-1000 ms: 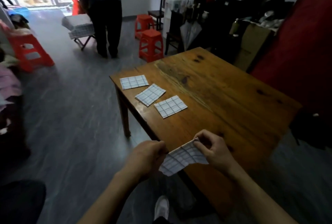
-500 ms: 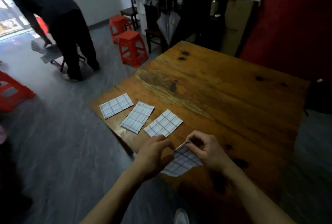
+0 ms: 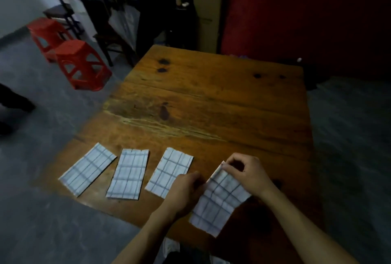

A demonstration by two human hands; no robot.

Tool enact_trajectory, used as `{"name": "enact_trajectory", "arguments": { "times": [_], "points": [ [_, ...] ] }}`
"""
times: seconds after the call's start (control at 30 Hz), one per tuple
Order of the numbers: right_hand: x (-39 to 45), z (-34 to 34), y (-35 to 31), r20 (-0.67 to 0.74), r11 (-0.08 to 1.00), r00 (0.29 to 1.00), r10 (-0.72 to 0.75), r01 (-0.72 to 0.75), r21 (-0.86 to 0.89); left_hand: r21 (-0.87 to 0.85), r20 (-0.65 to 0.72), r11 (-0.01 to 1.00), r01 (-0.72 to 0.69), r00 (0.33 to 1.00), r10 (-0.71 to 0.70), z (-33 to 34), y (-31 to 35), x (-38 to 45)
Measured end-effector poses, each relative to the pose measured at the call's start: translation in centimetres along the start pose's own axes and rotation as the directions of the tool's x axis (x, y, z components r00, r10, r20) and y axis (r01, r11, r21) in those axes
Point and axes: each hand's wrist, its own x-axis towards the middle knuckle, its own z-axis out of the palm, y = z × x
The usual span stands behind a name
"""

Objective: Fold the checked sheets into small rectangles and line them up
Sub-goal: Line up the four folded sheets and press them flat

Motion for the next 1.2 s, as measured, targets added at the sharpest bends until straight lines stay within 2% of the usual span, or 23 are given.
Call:
{"name": "enact_trajectory", "arguments": {
  "times": [0.17,0.43,0.6,0.67,0.73,0.8,0.93,1.07,1.2],
  "points": [
    [0.7,2.8,-0.3,-0.100,0.982,0.980,0.171,-0.178,-0.068,-0.039,0.061,0.998,-0.039,0.997,0.041,-1.3,-3.4,2.8],
    [1.9,4.7,-1.0,-0.317,0.945,0.916,0.246,-0.299,-0.130,-0.154,0.242,0.987,-0.043,0.967,0.080,-2.0,-5.0,6.3],
    [1.6,5.4,0.2,-0.420,0.898,0.849,0.321,-0.413,-0.150,-0.108,0.299,0.994,-0.004,0.954,0.036,-1.8,-5.3,7.7],
    [0.7,5.8,0.7,-0.419,0.886,0.832,0.364,-0.449,-0.120,0.023,0.291,1.000,-0.007,0.957,0.000,-1.4,-5.7,8.1],
    [-0.4,6.5,1.8,-0.380,0.866,0.824,0.420,-0.489,-0.103,0.259,0.239,0.965,-0.035,0.970,-0.030,-1.3,-6.3,8.3],
    [-1.6,7.4,2.8,-0.335,0.832,0.799,0.499,-0.550,-0.073,0.362,0.221,0.930,-0.059,0.975,-0.025,-1.3,-6.8,8.3],
    [-2.8,9.3,4.0,-0.262,0.768,0.749,0.609,-0.639,-0.044,0.386,0.260,0.916,-0.108,0.966,0.004,-1.0,-7.6,7.9],
    [-2.6,11.1,3.9,-0.207,0.761,0.744,0.636,-0.648,0.009,0.350,0.312,0.930,-0.114,0.950,-0.001,-0.2,-8.1,7.7],
    [-1.9,12.5,3.4,-0.182,0.768,0.749,0.637,-0.638,0.062,0.355,0.329,0.933,-0.059,0.942,-0.066,0.5,-7.8,7.3]
  ]
}}
